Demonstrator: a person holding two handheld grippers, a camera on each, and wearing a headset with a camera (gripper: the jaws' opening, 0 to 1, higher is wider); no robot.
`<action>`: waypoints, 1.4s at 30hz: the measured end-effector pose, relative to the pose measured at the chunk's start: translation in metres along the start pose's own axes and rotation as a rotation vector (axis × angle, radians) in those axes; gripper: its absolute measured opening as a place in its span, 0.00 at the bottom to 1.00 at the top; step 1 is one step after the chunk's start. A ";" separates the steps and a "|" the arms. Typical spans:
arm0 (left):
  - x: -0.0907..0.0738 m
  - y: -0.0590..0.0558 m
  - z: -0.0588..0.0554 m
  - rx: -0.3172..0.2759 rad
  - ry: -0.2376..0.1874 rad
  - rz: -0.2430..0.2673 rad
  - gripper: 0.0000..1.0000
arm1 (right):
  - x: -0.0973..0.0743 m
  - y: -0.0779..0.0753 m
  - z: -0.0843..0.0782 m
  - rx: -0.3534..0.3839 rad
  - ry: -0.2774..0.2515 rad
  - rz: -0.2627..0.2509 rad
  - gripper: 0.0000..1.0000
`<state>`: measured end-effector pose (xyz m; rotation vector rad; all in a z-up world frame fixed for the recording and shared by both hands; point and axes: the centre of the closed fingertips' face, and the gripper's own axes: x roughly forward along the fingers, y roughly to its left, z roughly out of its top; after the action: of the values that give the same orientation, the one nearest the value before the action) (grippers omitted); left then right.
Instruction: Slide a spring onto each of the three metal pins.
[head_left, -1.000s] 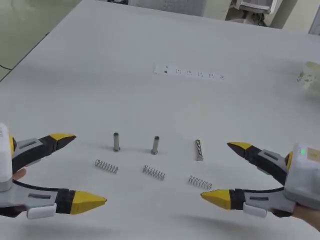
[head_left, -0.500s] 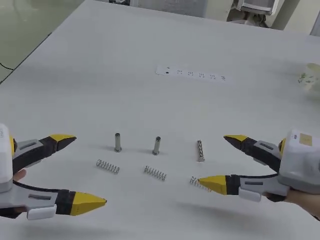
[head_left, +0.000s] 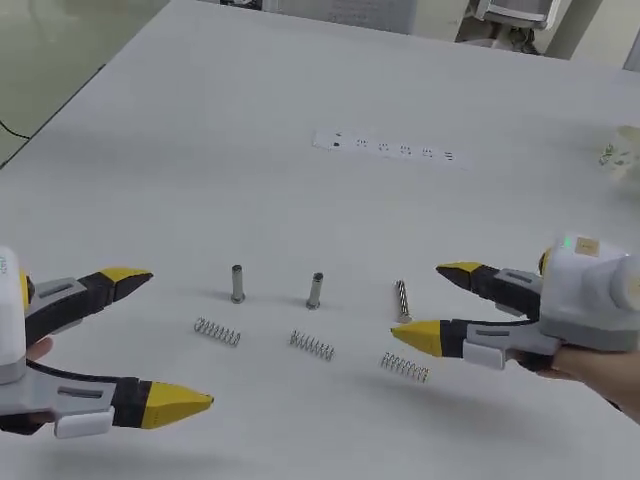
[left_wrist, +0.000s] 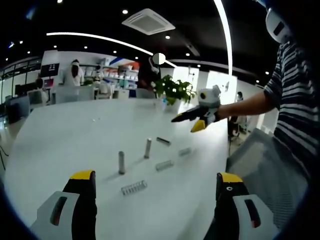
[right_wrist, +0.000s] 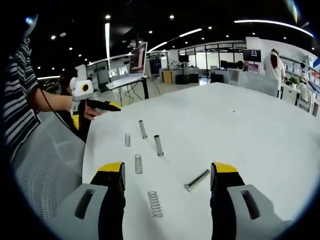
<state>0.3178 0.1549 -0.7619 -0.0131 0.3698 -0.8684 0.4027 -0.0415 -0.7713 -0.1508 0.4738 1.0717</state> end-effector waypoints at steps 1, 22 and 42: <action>0.000 0.000 0.000 0.000 0.000 -0.001 0.97 | 0.000 -0.001 0.001 0.002 -0.001 -0.003 0.67; -0.001 0.003 -0.003 -0.011 -0.005 0.011 0.96 | 0.024 -0.023 -0.007 0.027 0.095 -0.039 0.56; -0.003 0.004 -0.006 -0.018 -0.003 0.017 0.96 | 0.036 -0.049 -0.026 0.160 0.247 -0.130 0.32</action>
<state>0.3173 0.1602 -0.7670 -0.0280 0.3741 -0.8477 0.4520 -0.0448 -0.8163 -0.1709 0.7602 0.8874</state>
